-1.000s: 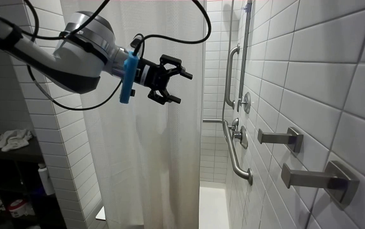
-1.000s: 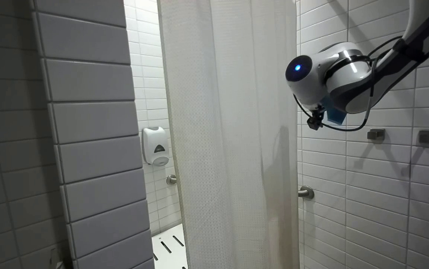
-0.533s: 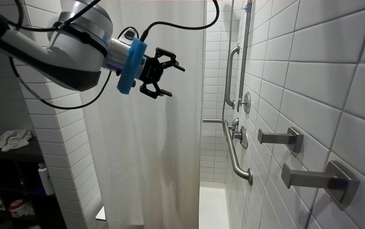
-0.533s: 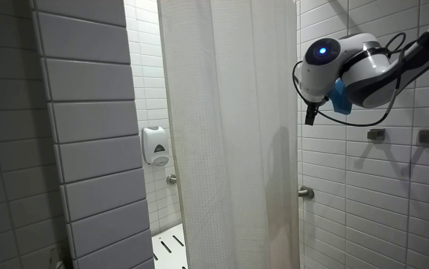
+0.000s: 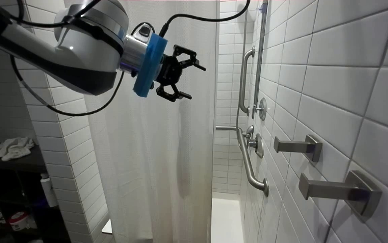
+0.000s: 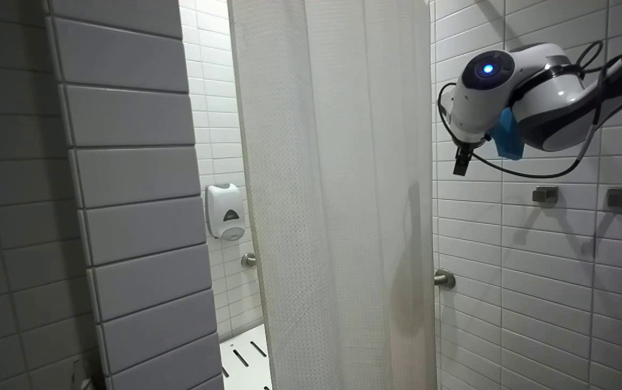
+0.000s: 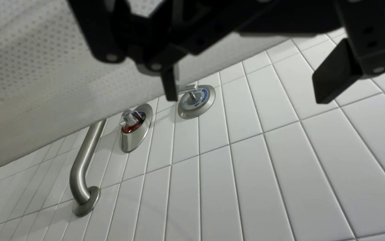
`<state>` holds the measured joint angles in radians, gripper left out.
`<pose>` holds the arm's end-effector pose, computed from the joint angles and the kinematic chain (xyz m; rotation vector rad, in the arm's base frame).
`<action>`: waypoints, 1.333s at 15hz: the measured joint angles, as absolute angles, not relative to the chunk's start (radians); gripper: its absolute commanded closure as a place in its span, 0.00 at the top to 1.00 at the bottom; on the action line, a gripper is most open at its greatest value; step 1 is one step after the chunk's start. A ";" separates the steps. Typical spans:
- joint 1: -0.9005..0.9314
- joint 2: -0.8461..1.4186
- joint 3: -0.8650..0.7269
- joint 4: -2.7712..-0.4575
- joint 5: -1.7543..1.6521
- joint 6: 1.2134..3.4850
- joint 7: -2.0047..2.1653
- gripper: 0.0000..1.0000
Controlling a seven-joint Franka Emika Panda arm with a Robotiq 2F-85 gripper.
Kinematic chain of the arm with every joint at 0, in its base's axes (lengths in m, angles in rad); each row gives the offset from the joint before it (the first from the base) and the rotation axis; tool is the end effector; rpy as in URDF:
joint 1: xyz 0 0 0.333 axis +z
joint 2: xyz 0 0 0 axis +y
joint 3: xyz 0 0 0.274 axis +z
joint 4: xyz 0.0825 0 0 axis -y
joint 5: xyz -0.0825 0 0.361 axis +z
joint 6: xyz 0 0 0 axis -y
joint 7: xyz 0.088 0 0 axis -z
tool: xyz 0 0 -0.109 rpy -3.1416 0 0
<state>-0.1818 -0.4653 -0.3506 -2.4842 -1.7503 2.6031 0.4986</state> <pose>0.3853 -0.2096 0.4603 1.9759 0.3211 0.5228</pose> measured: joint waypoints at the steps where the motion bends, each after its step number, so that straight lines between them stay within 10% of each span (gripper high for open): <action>1: -0.182 -0.465 -0.360 -2.481 -1.750 2.604 0.502 1.00; 20: -0.151 -0.311 -0.417 -2.290 -1.210 2.750 0.325 1.00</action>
